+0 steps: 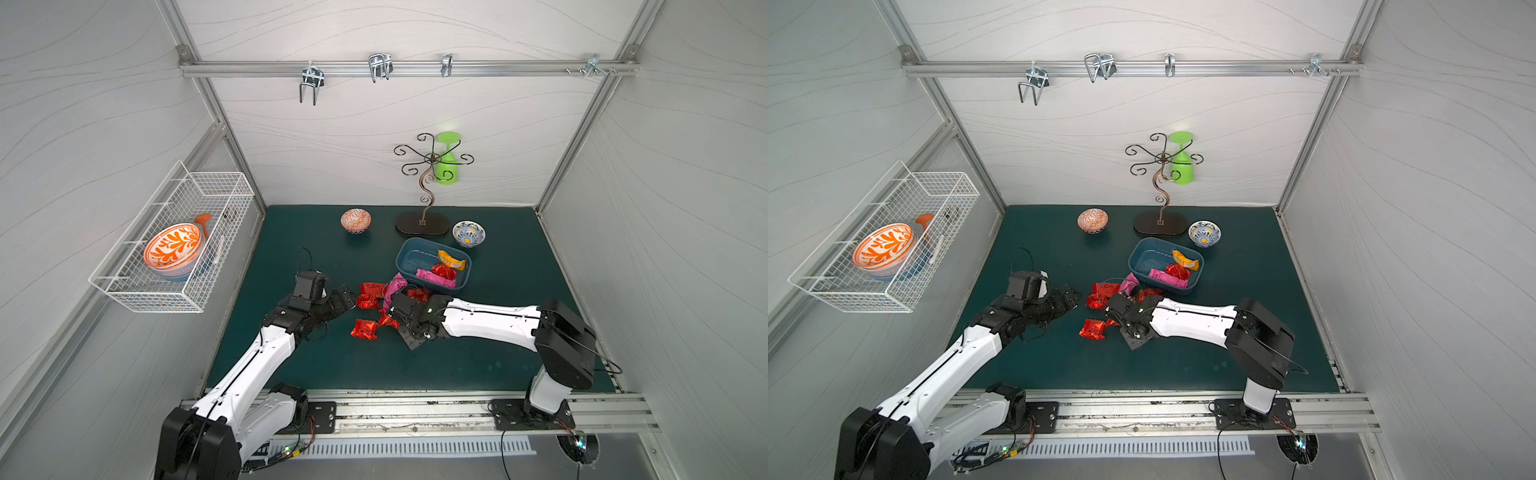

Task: Put the tea bags into the storage box
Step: Pick up the tea bag from the center of the board, then place the tea bag in the storage box.

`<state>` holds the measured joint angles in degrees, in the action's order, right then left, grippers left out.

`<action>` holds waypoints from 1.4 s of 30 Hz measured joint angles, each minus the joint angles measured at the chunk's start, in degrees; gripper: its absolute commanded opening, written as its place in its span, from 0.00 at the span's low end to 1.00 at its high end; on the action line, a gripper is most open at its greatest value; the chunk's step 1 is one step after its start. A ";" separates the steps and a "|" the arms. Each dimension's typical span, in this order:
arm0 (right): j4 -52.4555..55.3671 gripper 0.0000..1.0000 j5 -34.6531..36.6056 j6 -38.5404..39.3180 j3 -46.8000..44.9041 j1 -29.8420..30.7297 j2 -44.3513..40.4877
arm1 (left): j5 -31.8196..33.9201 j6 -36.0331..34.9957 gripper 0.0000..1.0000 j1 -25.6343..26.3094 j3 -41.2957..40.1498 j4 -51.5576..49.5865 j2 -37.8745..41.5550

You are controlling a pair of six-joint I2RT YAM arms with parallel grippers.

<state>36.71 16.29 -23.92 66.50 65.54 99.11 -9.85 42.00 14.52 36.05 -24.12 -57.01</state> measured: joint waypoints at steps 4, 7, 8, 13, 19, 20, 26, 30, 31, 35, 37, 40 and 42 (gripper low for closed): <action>0.00 0.00 0.17 0.50 0.00 -0.13 0.04 | 0.02 0.00 0.98 0.00 -0.31 0.00 0.44; 0.04 0.00 0.15 0.92 0.00 -0.22 -0.17 | 0.02 0.00 0.98 0.00 -0.39 0.00 0.74; 0.09 0.00 0.04 1.07 -0.02 -0.24 -0.52 | 0.02 0.00 0.98 0.00 -0.42 -0.02 0.87; 0.63 0.00 -1.05 1.84 -0.07 -0.31 -5.25 | 0.22 0.02 0.98 0.00 -0.44 0.00 1.64; 1.95 0.00 -3.61 2.38 -0.07 -1.53 -12.85 | 0.22 0.04 0.98 0.00 -0.44 0.00 1.73; 2.05 0.00 -4.55 2.38 -0.07 -2.25 -13.92 | 0.22 0.07 0.98 0.00 -0.44 -0.02 1.73; 1.03 0.00 -11.50 1.79 -0.22 -11.32 -20.06 | 0.22 0.13 0.97 0.00 -0.44 0.00 1.73; -1.22 0.00 -16.17 2.54 -0.22 -19.10 -22.43 | 0.22 0.15 0.97 0.00 -0.44 0.00 1.70; -1.75 0.00 -17.11 2.97 -0.17 -20.70 -22.47 | 0.22 0.15 0.97 0.00 -0.44 0.00 1.70; -3.15 0.00 -21.00 7.56 1.18 -26.64 -21.00 | 0.22 0.15 0.97 0.00 -0.44 0.00 1.70; -3.72 0.00 -22.77 10.88 3.17 -28.57 -18.95 | 0.22 0.15 0.97 0.00 -0.44 0.00 1.68; -4.46 0.00 -24.11 16.52 5.99 -30.18 -15.32 | 0.20 0.15 0.97 0.00 -0.44 0.00 1.55; -4.68 0.00 -24.24 20.28 7.56 -30.60 -12.81 | 0.20 0.15 0.97 0.00 -0.44 0.00 1.42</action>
<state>32.03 -7.94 -3.64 74.06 34.94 86.30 -9.65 42.15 14.52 35.62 -24.12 -55.59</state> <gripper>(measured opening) 0.042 0.974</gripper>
